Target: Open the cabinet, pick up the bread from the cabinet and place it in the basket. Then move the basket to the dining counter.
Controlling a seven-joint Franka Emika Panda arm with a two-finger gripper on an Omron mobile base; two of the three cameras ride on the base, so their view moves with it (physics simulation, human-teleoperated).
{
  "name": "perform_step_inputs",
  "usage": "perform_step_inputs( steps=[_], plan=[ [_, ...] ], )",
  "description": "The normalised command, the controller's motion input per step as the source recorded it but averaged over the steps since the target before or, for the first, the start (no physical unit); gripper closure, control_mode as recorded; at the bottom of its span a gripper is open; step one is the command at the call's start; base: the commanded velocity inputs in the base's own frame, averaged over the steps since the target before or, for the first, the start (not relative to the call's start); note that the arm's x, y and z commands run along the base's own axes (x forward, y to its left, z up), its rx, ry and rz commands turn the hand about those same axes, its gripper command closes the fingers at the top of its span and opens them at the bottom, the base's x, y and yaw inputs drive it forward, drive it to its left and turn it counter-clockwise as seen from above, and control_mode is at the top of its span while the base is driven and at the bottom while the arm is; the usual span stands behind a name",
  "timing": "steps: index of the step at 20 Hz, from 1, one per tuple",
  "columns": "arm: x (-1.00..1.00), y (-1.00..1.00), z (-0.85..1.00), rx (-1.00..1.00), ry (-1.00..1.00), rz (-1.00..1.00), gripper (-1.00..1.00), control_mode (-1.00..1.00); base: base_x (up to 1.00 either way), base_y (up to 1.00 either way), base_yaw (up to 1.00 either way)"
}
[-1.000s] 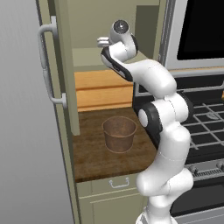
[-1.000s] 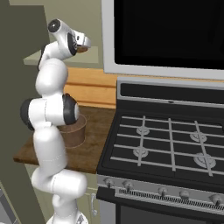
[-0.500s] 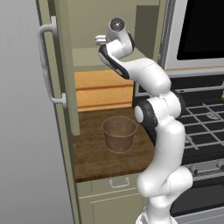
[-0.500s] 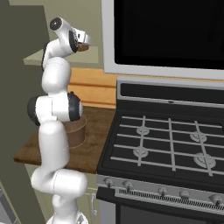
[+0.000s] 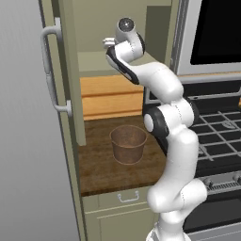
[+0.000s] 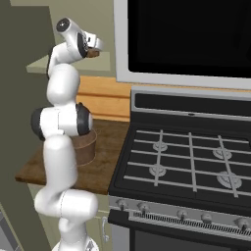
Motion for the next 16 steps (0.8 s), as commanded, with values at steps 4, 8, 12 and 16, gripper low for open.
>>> perform_step_inputs(
  steps=[4,8,12,16],
  plan=[
    [-0.59,0.0,-0.44,0.0,-0.04,0.0,1.0,-1.0,0.0,0.0,0.0],
    [-0.99,0.13,-0.13,0.0,-0.13,0.0,1.0,-1.0,0.0,0.0,0.0],
    [-1.0,0.11,0.0,0.01,-0.05,0.0,1.0,-1.0,0.0,0.0,0.0],
    [-1.0,-0.01,0.01,0.05,-0.04,0.0,1.0,-1.0,0.0,0.0,0.0]
  ],
)
